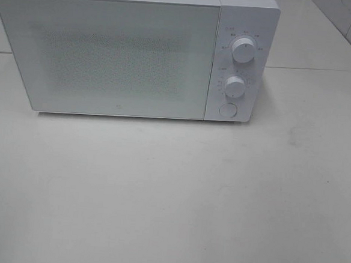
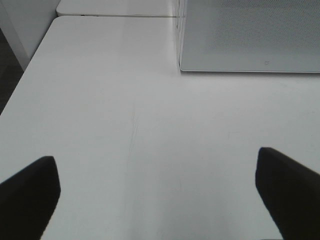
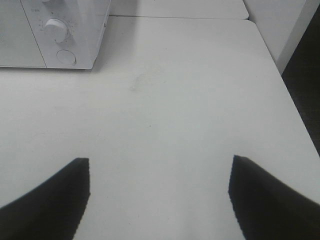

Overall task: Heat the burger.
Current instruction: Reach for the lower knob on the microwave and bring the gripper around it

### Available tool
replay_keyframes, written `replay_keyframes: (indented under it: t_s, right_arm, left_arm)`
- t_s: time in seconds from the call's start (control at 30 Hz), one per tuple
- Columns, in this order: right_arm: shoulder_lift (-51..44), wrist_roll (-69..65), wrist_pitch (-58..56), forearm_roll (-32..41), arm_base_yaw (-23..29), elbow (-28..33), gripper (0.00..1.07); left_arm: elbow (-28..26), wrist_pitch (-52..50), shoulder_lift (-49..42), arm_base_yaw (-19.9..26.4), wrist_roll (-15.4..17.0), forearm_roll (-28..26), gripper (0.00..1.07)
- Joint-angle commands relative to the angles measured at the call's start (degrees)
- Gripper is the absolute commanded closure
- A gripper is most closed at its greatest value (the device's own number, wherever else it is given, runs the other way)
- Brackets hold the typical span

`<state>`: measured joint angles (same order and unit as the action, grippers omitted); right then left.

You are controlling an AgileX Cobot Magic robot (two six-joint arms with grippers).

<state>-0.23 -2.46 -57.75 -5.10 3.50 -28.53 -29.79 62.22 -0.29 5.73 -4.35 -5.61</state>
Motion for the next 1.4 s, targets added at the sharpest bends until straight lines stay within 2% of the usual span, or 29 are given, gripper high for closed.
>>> replay_keyframes:
  t_s: [0.03, 0.5, 0.8, 1.07, 1.4]
  right_arm:
    - [-1.3, -0.2, 0.6, 0.0, -0.5, 0.1, 0.32]
    - [-0.6, -0.4, 3.0, 0.0, -0.5, -1.5, 0.32]
    - [7.5, -0.4, 11.3, 0.0, -0.5, -1.5, 0.32]
    - [15.9, -1.6, 23.5, 0.0, -0.5, 2.3, 0.32]
    - [21.9, -2.1, 37.6, 0.0, -0.5, 7.2, 0.32]
  left_arm:
    - [0.2, -1.0, -1.5, 0.0, 0.4, 0.0, 0.07]
    - [0.2, -1.0, -1.5, 0.0, 0.4, 0.0, 0.07]
    - [0.2, -1.0, -1.5, 0.0, 0.4, 0.0, 0.07]
    - [0.2, -1.0, -1.5, 0.0, 0.4, 0.0, 0.07]
    - [0.2, -1.0, -1.5, 0.0, 0.4, 0.0, 0.07]
